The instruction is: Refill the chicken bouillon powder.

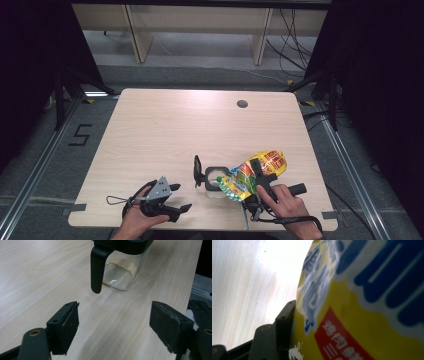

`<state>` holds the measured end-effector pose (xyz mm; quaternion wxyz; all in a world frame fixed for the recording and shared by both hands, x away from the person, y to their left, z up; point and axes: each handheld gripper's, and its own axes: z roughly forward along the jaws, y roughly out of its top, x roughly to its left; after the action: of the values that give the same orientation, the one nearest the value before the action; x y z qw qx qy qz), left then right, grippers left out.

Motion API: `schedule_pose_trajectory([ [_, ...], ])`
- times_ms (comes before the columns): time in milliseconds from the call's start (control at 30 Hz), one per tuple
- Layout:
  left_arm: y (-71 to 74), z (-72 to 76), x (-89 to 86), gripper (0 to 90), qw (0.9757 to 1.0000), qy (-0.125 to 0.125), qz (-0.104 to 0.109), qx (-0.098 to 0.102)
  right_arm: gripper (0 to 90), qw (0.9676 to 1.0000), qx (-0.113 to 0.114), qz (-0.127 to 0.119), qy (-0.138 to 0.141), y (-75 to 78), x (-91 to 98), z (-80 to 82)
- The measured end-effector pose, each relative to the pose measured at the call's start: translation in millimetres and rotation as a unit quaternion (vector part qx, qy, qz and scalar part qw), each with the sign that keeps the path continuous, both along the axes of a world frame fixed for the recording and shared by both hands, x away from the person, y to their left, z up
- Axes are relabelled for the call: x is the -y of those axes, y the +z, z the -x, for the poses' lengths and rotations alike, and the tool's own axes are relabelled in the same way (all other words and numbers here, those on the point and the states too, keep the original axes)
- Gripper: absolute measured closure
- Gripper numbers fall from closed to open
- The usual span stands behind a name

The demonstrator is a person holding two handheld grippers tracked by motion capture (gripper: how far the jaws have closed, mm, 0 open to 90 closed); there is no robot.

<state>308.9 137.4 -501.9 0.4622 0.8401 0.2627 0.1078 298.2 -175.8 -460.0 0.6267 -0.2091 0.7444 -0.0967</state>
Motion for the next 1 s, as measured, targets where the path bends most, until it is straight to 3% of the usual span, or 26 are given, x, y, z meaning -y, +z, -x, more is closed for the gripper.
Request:
schedule_pose_trajectory([
  [100, 0.5, -1.4, -1.4, 21.7, 0.9999, -0.007, -0.013, 0.003, 37.6, 0.9999, 0.006, -0.008, 0.012, -0.1, 0.2, -0.2],
  [133, -0.6, -0.1, -0.5, 21.4, 0.9999, 0.003, -0.008, -0.006, 37.6, 0.9999, 0.006, -0.003, 0.012, -1.1, -0.3, -0.4],
  [300, -0.9, 0.0, 0.5, 20.6, 1.0, 0.003, -0.001, -0.005, 37.6, 0.9999, 0.004, 0.012, 0.007, -3.6, -0.6, -0.7],
  [367, -0.5, -1.3, -0.1, 20.6, 1.0, -0.003, -0.006, 0.002, 37.6, 0.9998, 0.01, 0.005, 0.015, -3.3, -1.5, -1.6],
  [433, -1.0, 0.1, 0.9, 20.3, 0.9999, 0.007, 0.001, -0.007, 37.6, 0.9998, 0.011, 0.011, 0.014, -2.5, -2.4, -1.2],
  [467, -0.4, -1.3, -0.3, 20.3, 1.0, -0.005, -0.008, 0.0, 37.6, 0.9998, 0.013, 0.007, 0.015, -2.4, -2.8, -0.6],
  [600, 0.0, -1.3, -0.5, 20.3, 0.9999, -0.004, -0.01, 0.003, 37.9, 0.9995, 0.013, 0.023, 0.016, -3.8, -4.4, -1.6],
  [733, -0.4, 0.5, 0.6, 20.3, 0.9999, 0.008, 0.006, -0.006, 37.9, 0.9996, 0.016, 0.016, 0.018, -3.9, -1.7, -1.9],
  [1000, -0.2, 0.5, 0.7, 20.4, 1.0, 0.004, 0.002, -0.001, 38.1, 0.999, 0.028, 0.029, 0.021, -5.4, -3.5, 0.1],
])
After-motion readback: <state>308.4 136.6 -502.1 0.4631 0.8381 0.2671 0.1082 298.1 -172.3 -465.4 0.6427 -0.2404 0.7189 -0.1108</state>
